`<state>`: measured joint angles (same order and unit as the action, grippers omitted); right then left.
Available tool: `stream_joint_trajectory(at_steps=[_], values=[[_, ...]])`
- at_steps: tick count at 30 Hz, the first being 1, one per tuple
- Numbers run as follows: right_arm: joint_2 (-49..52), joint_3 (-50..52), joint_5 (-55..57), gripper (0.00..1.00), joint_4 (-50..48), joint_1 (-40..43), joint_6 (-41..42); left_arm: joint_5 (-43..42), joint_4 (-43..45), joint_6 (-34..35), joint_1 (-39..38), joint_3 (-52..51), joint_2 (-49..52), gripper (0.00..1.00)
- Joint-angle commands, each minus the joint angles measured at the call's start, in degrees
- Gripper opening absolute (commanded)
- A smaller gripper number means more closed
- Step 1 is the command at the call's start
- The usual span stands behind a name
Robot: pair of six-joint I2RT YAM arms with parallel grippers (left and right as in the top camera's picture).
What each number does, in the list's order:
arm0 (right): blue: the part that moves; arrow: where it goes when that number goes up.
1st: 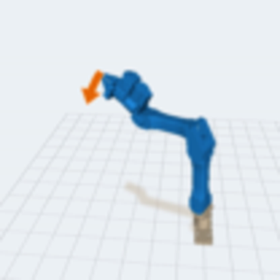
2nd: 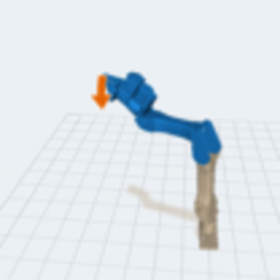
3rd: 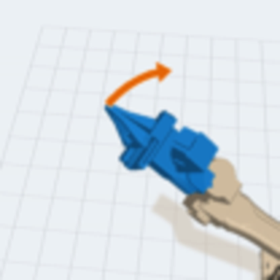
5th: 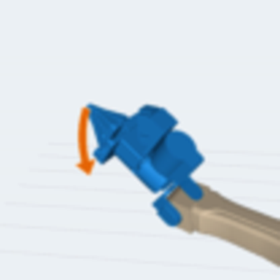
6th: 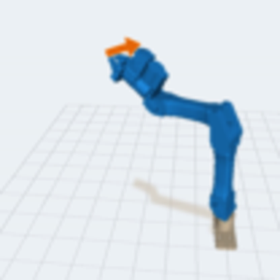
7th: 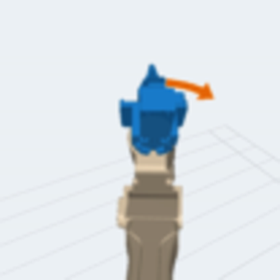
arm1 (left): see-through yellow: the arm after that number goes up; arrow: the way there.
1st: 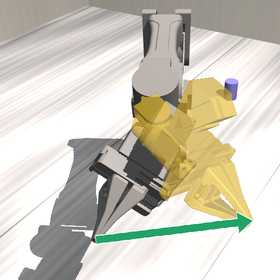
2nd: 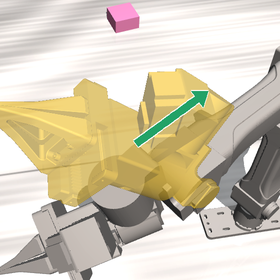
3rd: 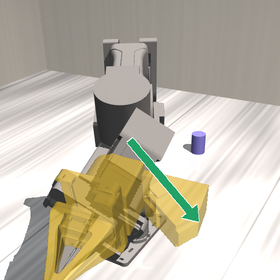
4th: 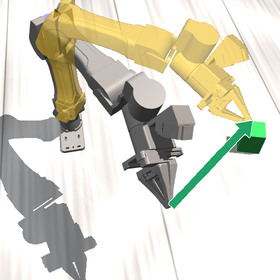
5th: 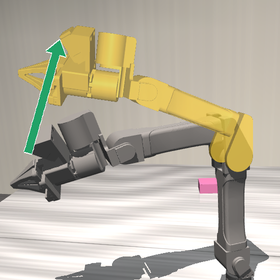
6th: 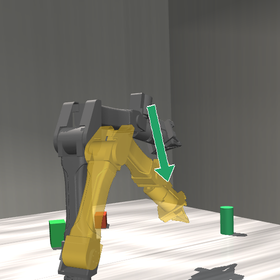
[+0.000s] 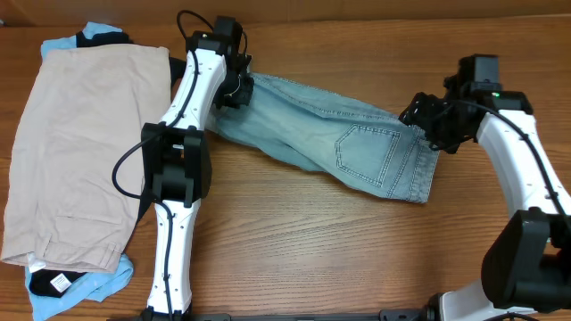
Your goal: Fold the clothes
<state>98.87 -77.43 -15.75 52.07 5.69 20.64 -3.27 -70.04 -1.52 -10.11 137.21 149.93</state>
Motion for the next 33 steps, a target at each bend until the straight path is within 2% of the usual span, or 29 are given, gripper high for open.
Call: stream_joint_trajectory(at_steps=[1, 6, 10, 19, 29, 33], values=[[-0.4, 0.3, -7.1, 0.83, 0.5, 4.5, -5.2, 0.9, -0.2, -0.6, 0.8, 0.5, 1.7, 0.04], [-0.4, 0.3, -9.5, 0.84, 6.5, 10.9, -11.4, 0.9, -0.2, -0.6, 0.8, 0.5, 1.7, 0.04], [-0.4, 1.9, -9.5, 0.86, 8.0, 11.6, -13.7, 1.2, -0.7, -0.6, 0.7, 0.5, 1.7, 0.07], [-0.3, 17.6, -4.7, 0.86, -8.4, 11.3, -5.4, 3.9, -1.4, -0.6, 0.8, 0.5, 1.7, 0.04], [-0.3, 24.3, -2.3, 0.85, -18.3, 10.8, 1.0, 3.8, -1.2, -0.6, 0.8, 0.5, 1.7, 0.04], [0.0, 26.5, -2.3, 0.79, -22.9, 9.6, 5.4, 3.8, -1.5, -0.6, 0.8, 0.5, 1.7, 0.04]])
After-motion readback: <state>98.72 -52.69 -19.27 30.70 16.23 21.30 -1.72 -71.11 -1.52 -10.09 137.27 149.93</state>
